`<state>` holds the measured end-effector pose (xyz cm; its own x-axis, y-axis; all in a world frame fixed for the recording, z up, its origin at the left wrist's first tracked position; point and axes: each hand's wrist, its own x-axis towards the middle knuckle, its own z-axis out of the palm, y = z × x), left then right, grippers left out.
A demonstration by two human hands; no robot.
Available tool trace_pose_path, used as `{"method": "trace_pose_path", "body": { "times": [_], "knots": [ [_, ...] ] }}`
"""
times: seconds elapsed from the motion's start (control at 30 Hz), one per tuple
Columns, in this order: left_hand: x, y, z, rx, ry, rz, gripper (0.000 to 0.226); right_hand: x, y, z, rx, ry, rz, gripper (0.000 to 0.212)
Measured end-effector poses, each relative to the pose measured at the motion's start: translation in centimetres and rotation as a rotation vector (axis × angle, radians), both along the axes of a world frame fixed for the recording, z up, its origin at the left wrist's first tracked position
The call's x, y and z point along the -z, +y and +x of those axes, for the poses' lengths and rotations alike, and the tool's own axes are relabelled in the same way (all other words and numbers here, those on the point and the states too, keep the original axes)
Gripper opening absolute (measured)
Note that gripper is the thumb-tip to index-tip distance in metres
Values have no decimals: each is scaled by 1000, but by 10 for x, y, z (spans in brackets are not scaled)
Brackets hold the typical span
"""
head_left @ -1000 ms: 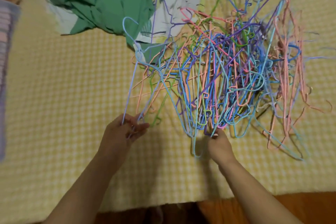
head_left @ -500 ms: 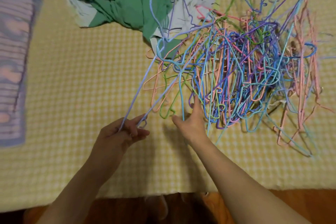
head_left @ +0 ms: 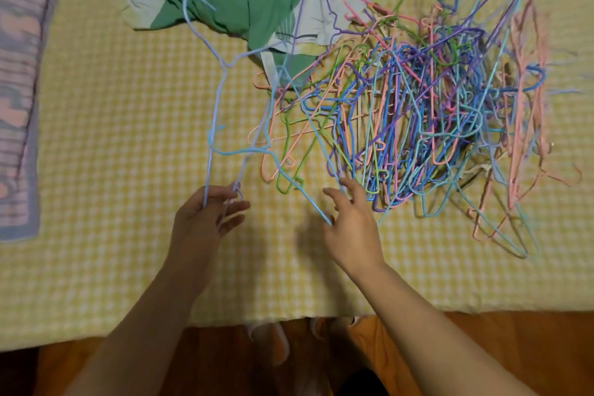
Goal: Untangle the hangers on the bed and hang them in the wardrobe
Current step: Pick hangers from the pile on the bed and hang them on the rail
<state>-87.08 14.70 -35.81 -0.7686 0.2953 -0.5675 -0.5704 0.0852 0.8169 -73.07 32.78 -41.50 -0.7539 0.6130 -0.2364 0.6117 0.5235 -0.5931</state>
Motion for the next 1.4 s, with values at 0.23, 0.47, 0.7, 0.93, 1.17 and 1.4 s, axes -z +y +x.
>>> {"method": "trace_pose_path", "body": {
  "times": [0.23,0.47,0.7,0.93,1.17,1.4],
  "knots": [
    [-38,24,9,61,-9,-133,14,-73,5,58,-29,-81,-8,49],
    [-134,36,16,271,63,-210,28,-151,37,60,-57,-104,145,43],
    [-146,8,26,434,313,-488,32,-215,73,77,-273,-129,196,49],
    [-130,10,53,342,397,-648,39,-246,32,82,-245,-113,7,51],
    [-143,5,44,21,21,-295,34,-244,41,88,0,-117,-95,20],
    [-199,-4,59,71,-204,54,36,-255,45,74,250,21,-445,35]
  ]
}}
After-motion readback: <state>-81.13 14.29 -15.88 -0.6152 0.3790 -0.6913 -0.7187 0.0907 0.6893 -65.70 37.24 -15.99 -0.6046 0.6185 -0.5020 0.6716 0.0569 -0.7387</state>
